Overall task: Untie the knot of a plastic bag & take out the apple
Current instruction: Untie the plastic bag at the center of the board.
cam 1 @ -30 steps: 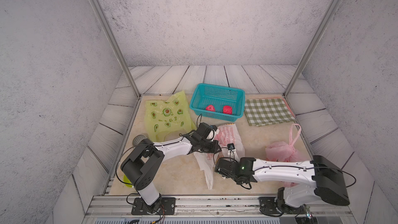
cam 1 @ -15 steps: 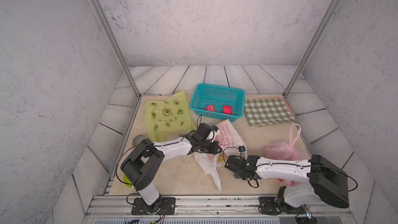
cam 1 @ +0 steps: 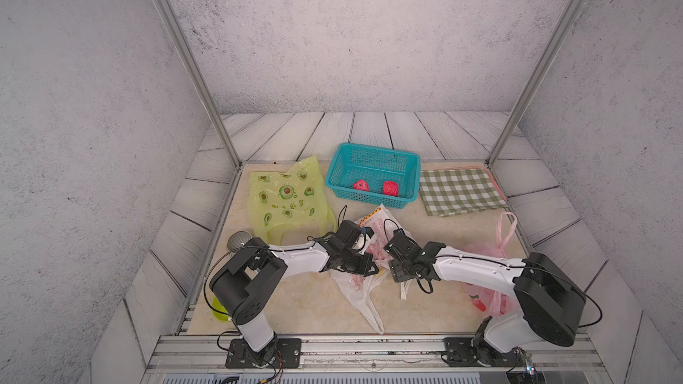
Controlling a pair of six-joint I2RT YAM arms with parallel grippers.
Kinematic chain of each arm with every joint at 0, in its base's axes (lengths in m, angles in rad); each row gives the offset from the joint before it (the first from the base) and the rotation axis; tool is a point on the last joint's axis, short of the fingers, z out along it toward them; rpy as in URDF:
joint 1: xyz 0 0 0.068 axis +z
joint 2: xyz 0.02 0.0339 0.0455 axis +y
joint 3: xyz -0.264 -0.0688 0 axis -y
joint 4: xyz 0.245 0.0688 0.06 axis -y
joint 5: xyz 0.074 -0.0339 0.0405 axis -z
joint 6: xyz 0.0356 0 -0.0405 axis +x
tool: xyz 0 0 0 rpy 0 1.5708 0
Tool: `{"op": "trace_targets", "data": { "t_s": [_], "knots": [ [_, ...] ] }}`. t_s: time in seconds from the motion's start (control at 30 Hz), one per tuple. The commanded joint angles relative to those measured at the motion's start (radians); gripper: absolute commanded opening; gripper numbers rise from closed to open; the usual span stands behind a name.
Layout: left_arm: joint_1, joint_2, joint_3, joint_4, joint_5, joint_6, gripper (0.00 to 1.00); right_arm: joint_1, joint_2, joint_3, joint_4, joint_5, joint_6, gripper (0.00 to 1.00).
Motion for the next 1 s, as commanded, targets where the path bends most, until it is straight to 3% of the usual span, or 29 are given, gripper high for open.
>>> {"op": "trace_targets", "data": {
  "t_s": [0.0, 0.1, 0.2, 0.23, 0.37, 0.43, 0.47, 0.7, 0.83, 0.97],
  "knots": [
    [-0.006, 0.008, -0.007, -0.006, 0.014, 0.027, 0.0, -0.024, 0.026, 0.013, -0.017, 0.026, -0.039, 0.76],
    [-0.009, 0.009, -0.008, -0.012, 0.01, 0.034, 0.0, -0.044, 0.028, -0.006, -0.022, 0.042, -0.021, 0.76],
    [-0.012, 0.021, -0.004, -0.023, 0.008, 0.044, 0.0, -0.084, 0.032, -0.042, 0.029, -0.039, -0.041, 0.74],
    [-0.012, 0.025, -0.005, -0.023, 0.008, 0.044, 0.0, -0.093, 0.031, -0.052, 0.052, -0.082, -0.064, 0.69],
    [-0.013, 0.025, -0.013, -0.023, 0.004, 0.044, 0.0, -0.094, -0.003, -0.068, 0.103, -0.268, -0.193, 0.39],
    [-0.013, 0.025, -0.008, -0.034, 0.001, 0.05, 0.0, -0.094, -0.028, -0.061, 0.074, -0.345, -0.235, 0.1],
    [-0.014, 0.026, -0.003, -0.043, -0.001, 0.056, 0.0, -0.094, -0.037, -0.055, 0.047, -0.377, -0.246, 0.0],
    [-0.014, 0.037, 0.048, -0.11, -0.008, 0.093, 0.0, -0.045, -0.117, -0.054, -0.076, -0.425, -0.209, 0.0],
    [-0.012, 0.04, 0.072, -0.15, -0.017, 0.12, 0.0, 0.041, -0.197, -0.001, -0.174, -0.432, -0.35, 0.06],
    [-0.012, 0.05, 0.092, -0.169, -0.012, 0.128, 0.0, 0.044, -0.289, 0.011, -0.152, -0.505, -0.552, 0.1]
  ]
}}
